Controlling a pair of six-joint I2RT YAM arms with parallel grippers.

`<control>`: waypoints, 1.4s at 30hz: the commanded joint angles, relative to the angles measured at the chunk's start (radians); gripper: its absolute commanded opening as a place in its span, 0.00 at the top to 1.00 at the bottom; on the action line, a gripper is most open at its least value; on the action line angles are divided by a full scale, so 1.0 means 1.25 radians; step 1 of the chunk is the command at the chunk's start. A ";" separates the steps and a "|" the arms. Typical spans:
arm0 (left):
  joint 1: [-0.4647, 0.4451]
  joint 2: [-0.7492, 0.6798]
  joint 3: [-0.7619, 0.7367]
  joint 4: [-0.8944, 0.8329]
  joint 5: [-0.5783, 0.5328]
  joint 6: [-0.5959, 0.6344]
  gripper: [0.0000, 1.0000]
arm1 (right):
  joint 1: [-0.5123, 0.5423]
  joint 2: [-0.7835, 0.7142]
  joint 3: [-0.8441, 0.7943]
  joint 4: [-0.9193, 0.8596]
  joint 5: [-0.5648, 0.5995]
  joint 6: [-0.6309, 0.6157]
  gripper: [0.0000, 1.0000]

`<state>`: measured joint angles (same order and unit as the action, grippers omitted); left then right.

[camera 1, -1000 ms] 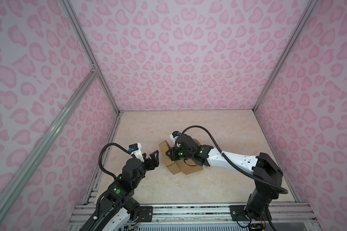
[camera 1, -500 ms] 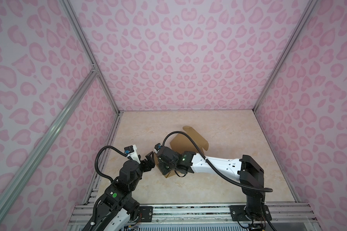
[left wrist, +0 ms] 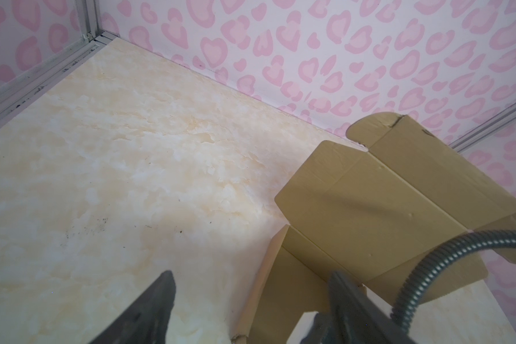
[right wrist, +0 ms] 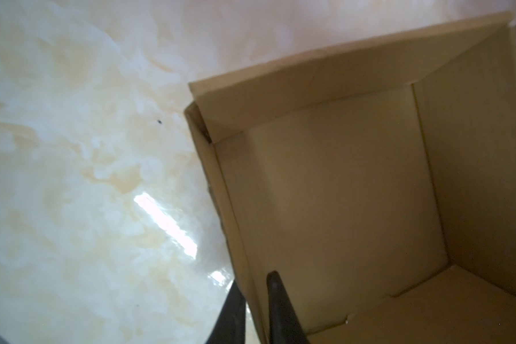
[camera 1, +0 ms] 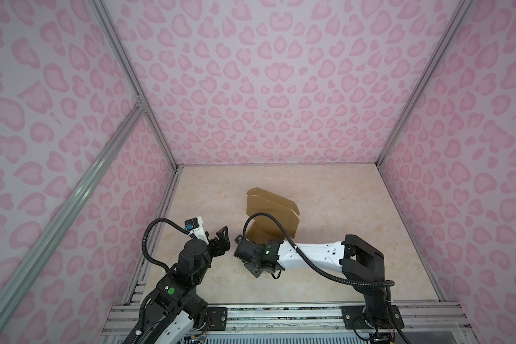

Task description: Fold the paper box

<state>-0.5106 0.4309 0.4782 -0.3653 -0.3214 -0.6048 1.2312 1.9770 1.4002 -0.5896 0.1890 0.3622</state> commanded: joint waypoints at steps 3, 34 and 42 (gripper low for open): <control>0.001 0.012 -0.023 0.032 0.001 -0.034 0.17 | -0.030 -0.021 -0.072 -0.026 0.073 0.008 0.83; 0.001 0.526 0.027 0.653 0.203 0.016 0.17 | -0.076 -0.390 -0.224 -0.105 0.182 0.208 0.47; -0.006 0.864 0.258 0.849 0.549 0.159 0.20 | -0.144 -0.610 -0.250 -0.150 0.250 0.232 0.35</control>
<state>-0.5137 1.4326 0.7315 0.5323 0.1402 -0.5007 1.0599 1.2690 1.0988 -0.7414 0.4305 0.6300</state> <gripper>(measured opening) 0.799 0.636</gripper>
